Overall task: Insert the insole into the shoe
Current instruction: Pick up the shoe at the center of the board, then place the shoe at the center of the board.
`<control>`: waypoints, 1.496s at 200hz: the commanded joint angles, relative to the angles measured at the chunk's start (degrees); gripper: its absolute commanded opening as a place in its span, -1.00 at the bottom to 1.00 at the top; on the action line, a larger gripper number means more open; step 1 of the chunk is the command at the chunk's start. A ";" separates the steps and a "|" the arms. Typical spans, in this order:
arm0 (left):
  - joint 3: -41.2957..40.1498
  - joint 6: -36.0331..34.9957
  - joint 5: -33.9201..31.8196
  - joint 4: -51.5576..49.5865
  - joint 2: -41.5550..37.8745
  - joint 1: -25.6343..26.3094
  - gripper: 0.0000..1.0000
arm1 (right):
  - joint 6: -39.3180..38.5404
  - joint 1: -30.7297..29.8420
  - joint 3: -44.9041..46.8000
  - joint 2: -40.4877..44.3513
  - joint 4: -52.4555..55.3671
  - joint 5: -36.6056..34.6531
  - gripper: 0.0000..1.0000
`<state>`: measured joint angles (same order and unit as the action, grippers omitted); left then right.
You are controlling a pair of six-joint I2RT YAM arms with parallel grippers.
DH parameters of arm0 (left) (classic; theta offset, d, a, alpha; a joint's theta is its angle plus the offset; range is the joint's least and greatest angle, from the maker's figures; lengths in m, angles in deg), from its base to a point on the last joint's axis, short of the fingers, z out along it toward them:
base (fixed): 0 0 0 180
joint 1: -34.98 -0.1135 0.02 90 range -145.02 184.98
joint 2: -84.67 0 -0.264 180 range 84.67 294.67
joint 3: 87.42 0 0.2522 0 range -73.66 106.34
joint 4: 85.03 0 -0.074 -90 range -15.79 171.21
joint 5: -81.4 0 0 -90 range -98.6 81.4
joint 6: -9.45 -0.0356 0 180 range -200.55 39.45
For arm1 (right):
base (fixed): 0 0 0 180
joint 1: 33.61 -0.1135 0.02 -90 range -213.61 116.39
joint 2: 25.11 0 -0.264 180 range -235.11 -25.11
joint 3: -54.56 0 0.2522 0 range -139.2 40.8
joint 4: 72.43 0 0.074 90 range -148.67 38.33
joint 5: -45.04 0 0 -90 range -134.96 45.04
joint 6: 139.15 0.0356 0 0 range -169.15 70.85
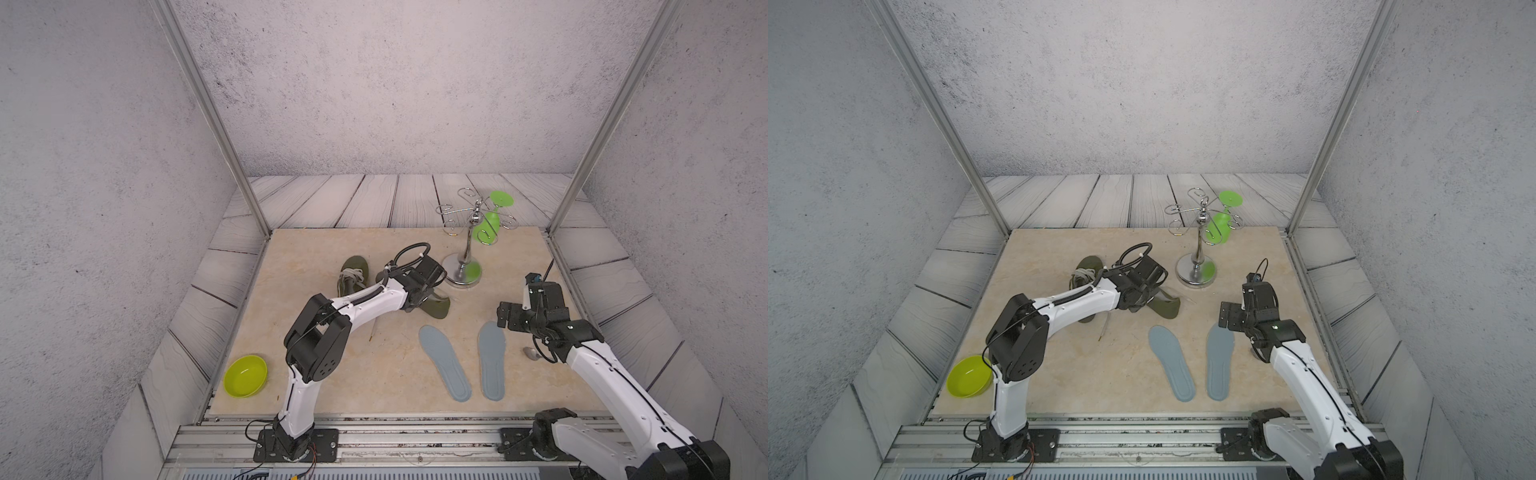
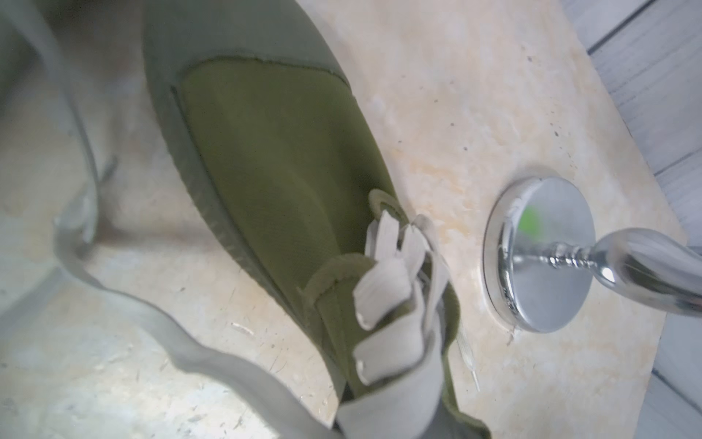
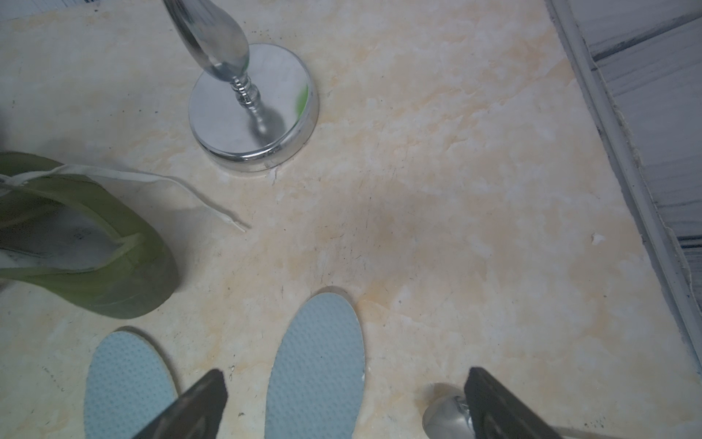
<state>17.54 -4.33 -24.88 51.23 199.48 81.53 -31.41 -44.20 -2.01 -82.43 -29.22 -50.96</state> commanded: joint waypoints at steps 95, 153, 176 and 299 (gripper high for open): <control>16.82 -31.97 31.47 -0.92 10.54 -18.95 -1.00 | -0.62 -0.15 -1.45 -2.22 0.88 1.23 0.98; 46.76 -36.47 39.72 -12.72 31.33 -19.83 -1.00 | -0.84 -0.23 -2.11 -4.03 2.11 1.00 0.98; 55.82 -37.11 41.32 -16.50 36.98 -19.82 -1.00 | -0.94 -0.21 -1.94 -4.03 2.10 0.89 0.98; 27.99 -44.85 29.21 -17.48 4.46 -24.82 -0.02 | -0.27 -0.24 -2.90 -1.03 5.69 1.25 0.98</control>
<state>54.92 -45.85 8.02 34.12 212.05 59.87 -31.81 -44.22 -2.97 -85.51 -25.44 -49.54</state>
